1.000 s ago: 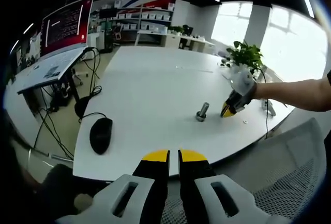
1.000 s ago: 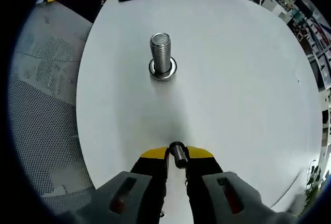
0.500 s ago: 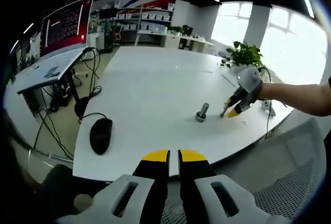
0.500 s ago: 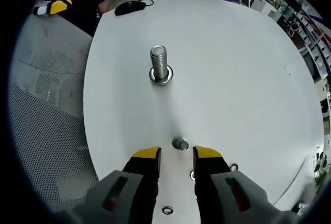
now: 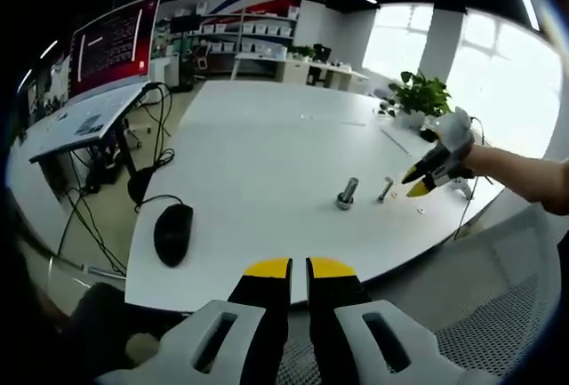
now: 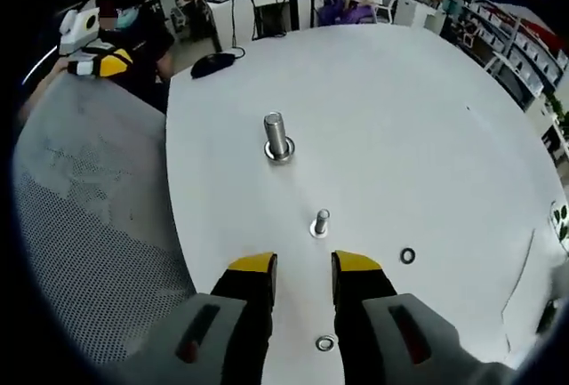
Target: Place the washer onto the threaded stud by aligning its center hole with the stud, sliding it down to the base, and recovering from edge contact or off-axis alignment until the washer reaches the visible bottom stop.
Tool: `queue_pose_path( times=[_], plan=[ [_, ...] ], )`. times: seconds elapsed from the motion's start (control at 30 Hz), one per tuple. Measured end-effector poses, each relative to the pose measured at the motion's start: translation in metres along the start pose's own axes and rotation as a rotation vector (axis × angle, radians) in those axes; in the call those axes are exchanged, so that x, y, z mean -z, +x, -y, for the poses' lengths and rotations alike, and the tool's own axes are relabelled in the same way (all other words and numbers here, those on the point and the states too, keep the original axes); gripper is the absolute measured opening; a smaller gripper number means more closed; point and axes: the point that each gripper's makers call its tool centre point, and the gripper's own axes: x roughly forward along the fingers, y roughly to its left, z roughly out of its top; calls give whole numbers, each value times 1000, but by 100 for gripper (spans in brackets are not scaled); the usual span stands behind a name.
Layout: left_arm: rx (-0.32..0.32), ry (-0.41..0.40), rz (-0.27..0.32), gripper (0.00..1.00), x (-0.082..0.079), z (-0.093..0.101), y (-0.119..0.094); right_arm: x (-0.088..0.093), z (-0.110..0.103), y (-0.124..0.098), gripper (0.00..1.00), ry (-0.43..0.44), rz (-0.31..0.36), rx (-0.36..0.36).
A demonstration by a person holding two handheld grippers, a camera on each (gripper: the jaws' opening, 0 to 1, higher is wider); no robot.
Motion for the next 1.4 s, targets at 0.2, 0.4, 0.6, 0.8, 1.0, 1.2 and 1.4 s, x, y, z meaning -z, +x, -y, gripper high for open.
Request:
queue_pose_path(
  times=[0.2,0.4,0.6,0.8,1.0,1.2,1.4],
  plan=[
    [-1,-1,4,4,-1,0,0,14,5,-17,26,57,53,34],
    [-1,-1,4,4,-1,0,0,37,9,-24,26,138,76,67],
    [-3,-3,3,4,0,-1,0,69,10,-17,25,208,60,90],
    [-2,-1,1,4,0,-1,0,94,9,-16,25,314,46,125],
    [0,0,-1,4,0,-1,0,108,7,-8,24,336,3,138],
    [-3,-3,3,4,0,-1,0,119,10,-1,24,299,-105,105],
    [-2,-5,6,4,-1,-1,0,117,19,7,24,236,-162,102]
  ],
)
